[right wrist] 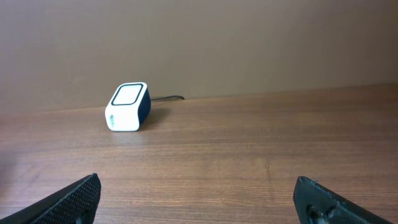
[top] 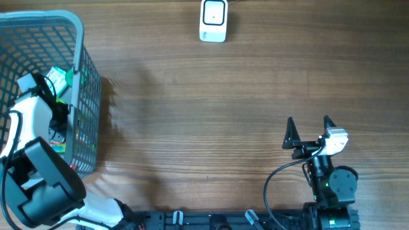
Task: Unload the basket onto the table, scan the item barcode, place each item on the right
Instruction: 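Reach the left gripper into the basket and grasp the Haribo bag, then lift the Haribo bag out and place it on the table center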
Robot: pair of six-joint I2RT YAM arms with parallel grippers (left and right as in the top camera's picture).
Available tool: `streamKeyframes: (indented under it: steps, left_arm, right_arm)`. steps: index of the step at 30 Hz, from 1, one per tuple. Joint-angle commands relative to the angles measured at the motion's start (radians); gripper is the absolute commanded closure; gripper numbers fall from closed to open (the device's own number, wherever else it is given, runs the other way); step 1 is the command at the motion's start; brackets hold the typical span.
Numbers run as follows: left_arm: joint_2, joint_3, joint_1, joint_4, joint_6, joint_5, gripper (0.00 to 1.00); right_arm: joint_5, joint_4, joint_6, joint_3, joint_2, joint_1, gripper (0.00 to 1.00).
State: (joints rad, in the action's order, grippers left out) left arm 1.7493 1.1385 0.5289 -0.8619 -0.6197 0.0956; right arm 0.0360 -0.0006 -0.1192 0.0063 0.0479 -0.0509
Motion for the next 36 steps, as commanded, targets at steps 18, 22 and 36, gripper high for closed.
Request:
streamKeyframes:
  steps: [18, 22, 36]
  left_arm:
    - [-0.328, 0.226, -0.002, -0.179, 0.180, -0.017, 0.00]
    - [-0.211, 0.116, -0.002, -0.182, 0.392, -0.080, 0.00]
    - [0.183, 0.088, 0.014, -0.084, 0.402, -0.084, 0.05]
  right_arm:
    - [-0.005, 0.003, -0.014, -0.001, -0.001, -0.004, 0.00]
    - [-0.005, 0.003, -0.014, -0.001, -0.001, -0.004, 0.00]
    - [-0.005, 0.003, -0.014, -0.001, -0.001, -0.004, 0.00]
